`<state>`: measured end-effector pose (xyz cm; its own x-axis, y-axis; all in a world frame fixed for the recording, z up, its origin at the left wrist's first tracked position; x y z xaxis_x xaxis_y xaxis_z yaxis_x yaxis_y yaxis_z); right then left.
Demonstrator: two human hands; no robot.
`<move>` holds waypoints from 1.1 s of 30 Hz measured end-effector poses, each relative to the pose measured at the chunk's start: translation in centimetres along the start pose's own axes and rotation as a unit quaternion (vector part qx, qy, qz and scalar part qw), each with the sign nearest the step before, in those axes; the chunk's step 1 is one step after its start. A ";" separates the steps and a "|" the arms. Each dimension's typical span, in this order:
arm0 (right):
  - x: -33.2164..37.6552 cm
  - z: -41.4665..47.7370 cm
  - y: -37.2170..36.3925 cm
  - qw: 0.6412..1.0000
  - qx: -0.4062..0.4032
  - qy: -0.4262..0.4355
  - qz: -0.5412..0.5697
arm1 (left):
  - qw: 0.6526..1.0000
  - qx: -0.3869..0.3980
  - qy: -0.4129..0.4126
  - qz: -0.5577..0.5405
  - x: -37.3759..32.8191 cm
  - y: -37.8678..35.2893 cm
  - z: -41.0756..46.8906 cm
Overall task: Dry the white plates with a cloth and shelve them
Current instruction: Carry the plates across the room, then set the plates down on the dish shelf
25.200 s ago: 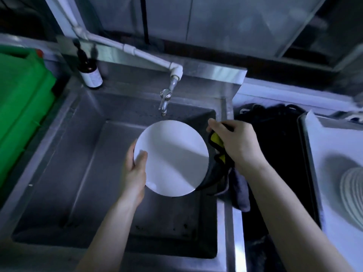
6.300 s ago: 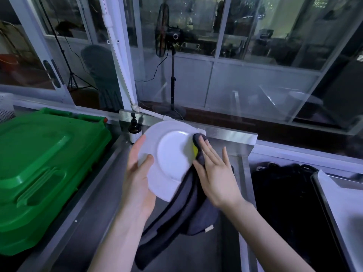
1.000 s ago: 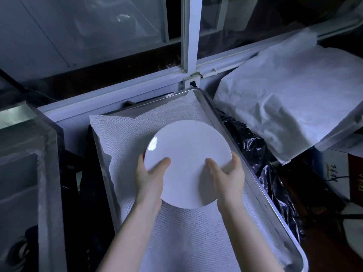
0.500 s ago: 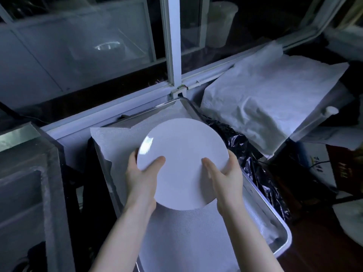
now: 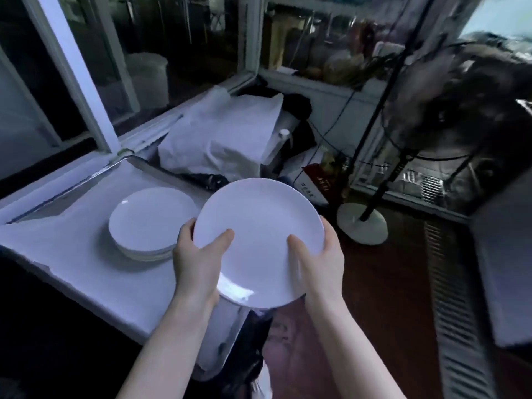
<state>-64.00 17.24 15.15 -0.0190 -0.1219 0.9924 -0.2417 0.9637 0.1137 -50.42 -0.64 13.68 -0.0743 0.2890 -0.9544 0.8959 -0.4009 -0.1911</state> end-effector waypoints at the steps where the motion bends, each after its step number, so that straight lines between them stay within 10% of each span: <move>1: -0.3 -1.1 2.7 1.000 -0.027 -0.009 0.007 | 1.000 0.025 0.007 0.012 0.6 -1.6 -1.5; 11: -2.5 -10.4 31.3 0.948 -0.310 -0.024 0.061 | 0.945 0.305 0.008 0.121 6.6 -21.1 -20.9; 33: -9.9 -43.4 92.6 0.661 -0.747 -0.051 0.054 | 0.678 0.706 0.102 0.175 29.8 -55.4 -87.7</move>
<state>-44.06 117.98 17.95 -0.0418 0.0237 0.9988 0.9921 0.1194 0.0387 -63.84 106.40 15.94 0.2252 0.0169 -0.9742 -0.4815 -0.8673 -0.1264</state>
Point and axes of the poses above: each hand's wrist, its own z-axis towards the middle knuckle, its own y-axis out of the back of the hand, x = y × z, the point moved 7 cm from there along z, towards the middle knuckle, and after that the axes turned 1 degree about -y, right-handed, at the moved point
